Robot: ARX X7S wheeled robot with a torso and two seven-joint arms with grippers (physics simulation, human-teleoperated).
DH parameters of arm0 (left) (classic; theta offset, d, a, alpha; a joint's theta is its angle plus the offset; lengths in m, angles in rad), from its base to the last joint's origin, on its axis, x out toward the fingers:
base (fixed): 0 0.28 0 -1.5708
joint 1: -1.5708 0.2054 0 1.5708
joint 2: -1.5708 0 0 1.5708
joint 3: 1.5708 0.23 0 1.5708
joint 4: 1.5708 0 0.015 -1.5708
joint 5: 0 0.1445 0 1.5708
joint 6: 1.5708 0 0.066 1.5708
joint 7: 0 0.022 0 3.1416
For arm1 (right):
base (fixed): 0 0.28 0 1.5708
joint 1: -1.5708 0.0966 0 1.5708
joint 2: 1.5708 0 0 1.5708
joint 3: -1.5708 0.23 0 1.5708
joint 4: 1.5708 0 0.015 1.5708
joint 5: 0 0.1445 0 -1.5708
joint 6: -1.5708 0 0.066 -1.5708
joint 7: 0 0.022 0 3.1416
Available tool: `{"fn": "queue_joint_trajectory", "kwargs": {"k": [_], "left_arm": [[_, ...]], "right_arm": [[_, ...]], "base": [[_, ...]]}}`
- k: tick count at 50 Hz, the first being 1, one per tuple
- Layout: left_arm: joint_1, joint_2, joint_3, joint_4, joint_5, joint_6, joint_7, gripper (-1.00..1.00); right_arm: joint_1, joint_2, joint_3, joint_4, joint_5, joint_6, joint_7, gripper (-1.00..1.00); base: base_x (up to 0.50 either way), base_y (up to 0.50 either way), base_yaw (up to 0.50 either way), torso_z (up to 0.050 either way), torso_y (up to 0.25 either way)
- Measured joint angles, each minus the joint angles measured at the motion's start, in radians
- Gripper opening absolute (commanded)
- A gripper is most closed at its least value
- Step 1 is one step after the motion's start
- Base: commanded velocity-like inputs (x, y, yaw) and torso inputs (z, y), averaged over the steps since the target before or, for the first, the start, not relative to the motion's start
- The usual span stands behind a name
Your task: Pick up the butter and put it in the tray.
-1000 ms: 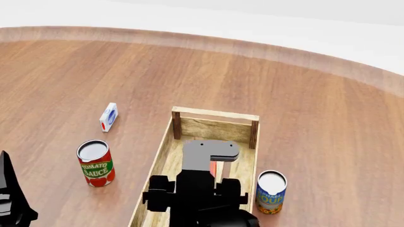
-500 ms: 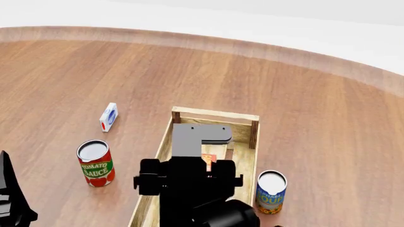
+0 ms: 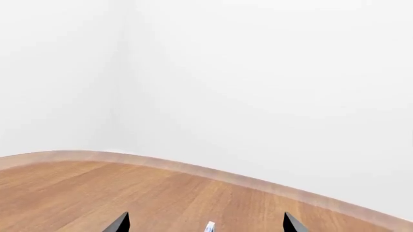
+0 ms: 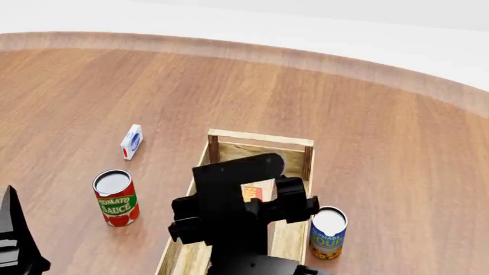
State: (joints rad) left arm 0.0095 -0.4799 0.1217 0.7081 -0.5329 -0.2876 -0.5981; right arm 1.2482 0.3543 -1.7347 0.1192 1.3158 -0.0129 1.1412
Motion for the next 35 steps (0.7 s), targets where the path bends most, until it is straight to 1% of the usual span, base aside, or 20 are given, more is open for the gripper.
{"fn": "queue_joint_trajectory", "kwargs": {"k": [7, 18, 25, 35], "left_arm": [[-0.001, 0.003, 0.016, -0.009, 0.012, 0.001, 0.002, 1.0], [-0.003, 0.008, 0.043, -0.022, 0.032, 0.003, 0.006, 1.0], [-0.005, 0.01, 0.058, -0.028, 0.043, 0.004, 0.008, 1.0], [-0.007, 0.012, 0.071, -0.036, 0.051, 0.006, 0.009, 1.0]], "right_arm": [[0.035, 0.083, -0.06, -0.159, -0.158, 0.023, 0.147, 1.0], [0.03, 0.187, -0.124, -0.337, -0.335, 0.048, 0.316, 1.0], [-0.029, 0.236, -0.125, -0.419, -0.436, 0.081, 0.386, 1.0], [-0.164, 0.263, -0.087, -0.479, -0.569, 0.14, 0.427, 1.0]], "base": [[0.0, 0.0, 0.0, 0.0, 0.0], [0.0, 0.0, 0.0, 0.0, 0.0], [0.0, 0.0, 0.0, 0.0, 0.0], [0.0, 0.0, 0.0, 0.0, 0.0]]}}
